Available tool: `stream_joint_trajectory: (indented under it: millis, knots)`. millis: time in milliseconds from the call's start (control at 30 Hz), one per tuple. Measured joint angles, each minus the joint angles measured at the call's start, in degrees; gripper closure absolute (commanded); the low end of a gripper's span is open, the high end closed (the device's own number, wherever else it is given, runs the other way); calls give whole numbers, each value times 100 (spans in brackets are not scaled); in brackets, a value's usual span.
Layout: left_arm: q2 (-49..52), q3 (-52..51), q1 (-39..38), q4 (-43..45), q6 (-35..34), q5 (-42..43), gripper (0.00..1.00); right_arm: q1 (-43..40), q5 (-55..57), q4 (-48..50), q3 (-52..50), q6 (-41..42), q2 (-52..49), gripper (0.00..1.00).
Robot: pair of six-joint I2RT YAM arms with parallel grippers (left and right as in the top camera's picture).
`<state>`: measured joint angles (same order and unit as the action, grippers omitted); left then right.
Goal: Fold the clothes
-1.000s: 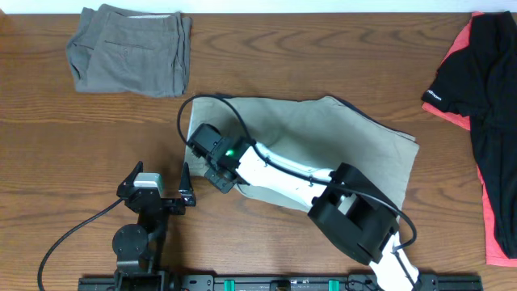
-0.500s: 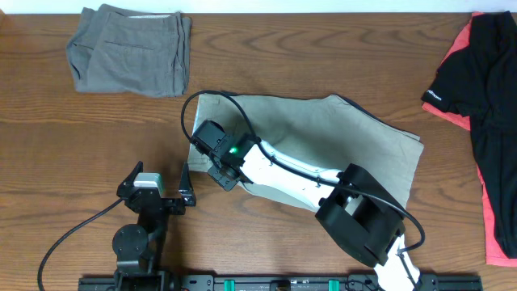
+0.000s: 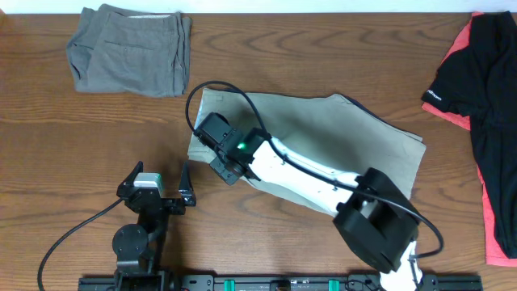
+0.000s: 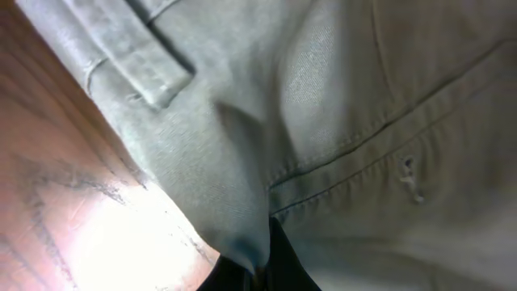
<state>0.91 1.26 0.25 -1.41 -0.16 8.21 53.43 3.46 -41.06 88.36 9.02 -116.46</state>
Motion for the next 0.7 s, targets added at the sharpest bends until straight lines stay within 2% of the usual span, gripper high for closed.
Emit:
stream_joint_trajectory:
  millis: [700]
  knots:
    - [0, 0, 0, 0, 0, -2, 2, -4, -92, -48, 0, 24, 199, 97]
